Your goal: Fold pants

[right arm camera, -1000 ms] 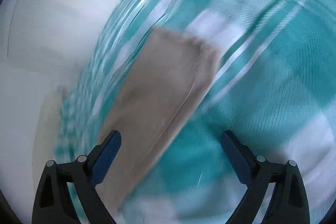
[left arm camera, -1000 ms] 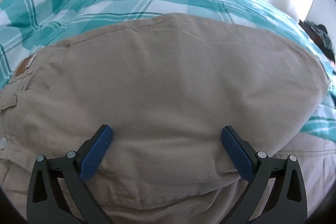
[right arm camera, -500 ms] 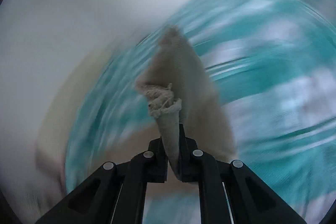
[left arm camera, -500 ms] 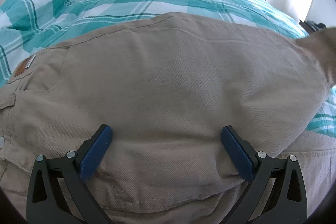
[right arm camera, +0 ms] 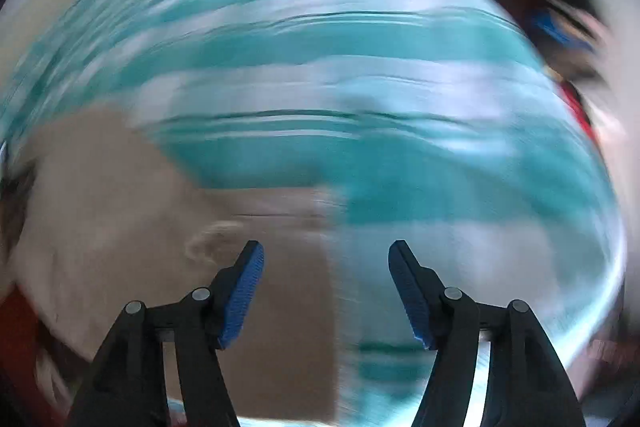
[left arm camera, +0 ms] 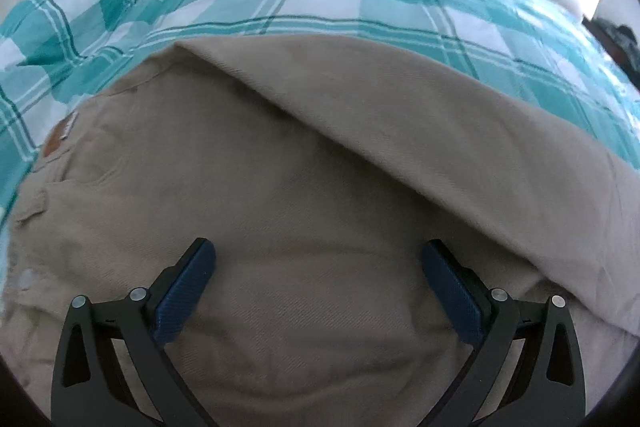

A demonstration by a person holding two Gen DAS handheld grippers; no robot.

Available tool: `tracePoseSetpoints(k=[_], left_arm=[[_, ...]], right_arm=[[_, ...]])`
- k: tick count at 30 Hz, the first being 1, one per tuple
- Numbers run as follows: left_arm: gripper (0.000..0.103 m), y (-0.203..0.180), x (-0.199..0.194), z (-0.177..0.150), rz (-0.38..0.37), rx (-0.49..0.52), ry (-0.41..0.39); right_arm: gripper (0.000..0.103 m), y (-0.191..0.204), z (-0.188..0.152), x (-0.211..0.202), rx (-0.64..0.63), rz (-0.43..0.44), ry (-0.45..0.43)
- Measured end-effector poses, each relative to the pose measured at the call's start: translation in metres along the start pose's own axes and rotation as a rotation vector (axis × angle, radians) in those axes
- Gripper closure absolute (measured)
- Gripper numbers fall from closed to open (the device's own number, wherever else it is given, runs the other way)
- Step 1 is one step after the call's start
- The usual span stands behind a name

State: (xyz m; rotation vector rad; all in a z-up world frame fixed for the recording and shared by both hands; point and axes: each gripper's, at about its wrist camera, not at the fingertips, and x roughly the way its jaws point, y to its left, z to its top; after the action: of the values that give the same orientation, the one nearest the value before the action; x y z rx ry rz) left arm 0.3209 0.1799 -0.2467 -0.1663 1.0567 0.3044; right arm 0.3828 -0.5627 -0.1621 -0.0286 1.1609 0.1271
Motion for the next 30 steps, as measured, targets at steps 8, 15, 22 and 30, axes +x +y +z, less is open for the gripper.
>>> tracePoseSetpoints(k=[8, 15, 22, 30], left_arm=[[0.001, 0.001, -0.070, -0.075, -0.156, 0.075, 0.123], [0.001, 0.001, -0.096, -0.143, -0.088, 0.106, 0.073], [0.001, 0.010, -0.103, -0.154, -0.077, 0.113, 0.061], [0.001, 0.034, -0.127, -0.122, -0.031, 0.093, -0.053]], right_arm=[[0.032, 0.143, -0.021, -0.046, -0.065, 0.226, -0.210], [0.032, 0.350, -0.075, -0.016, -0.183, 0.605, -0.129], [0.031, 0.402, -0.107, 0.032, -0.263, 0.494, -0.083], [0.031, 0.398, -0.112, 0.032, -0.225, 0.521, -0.106]])
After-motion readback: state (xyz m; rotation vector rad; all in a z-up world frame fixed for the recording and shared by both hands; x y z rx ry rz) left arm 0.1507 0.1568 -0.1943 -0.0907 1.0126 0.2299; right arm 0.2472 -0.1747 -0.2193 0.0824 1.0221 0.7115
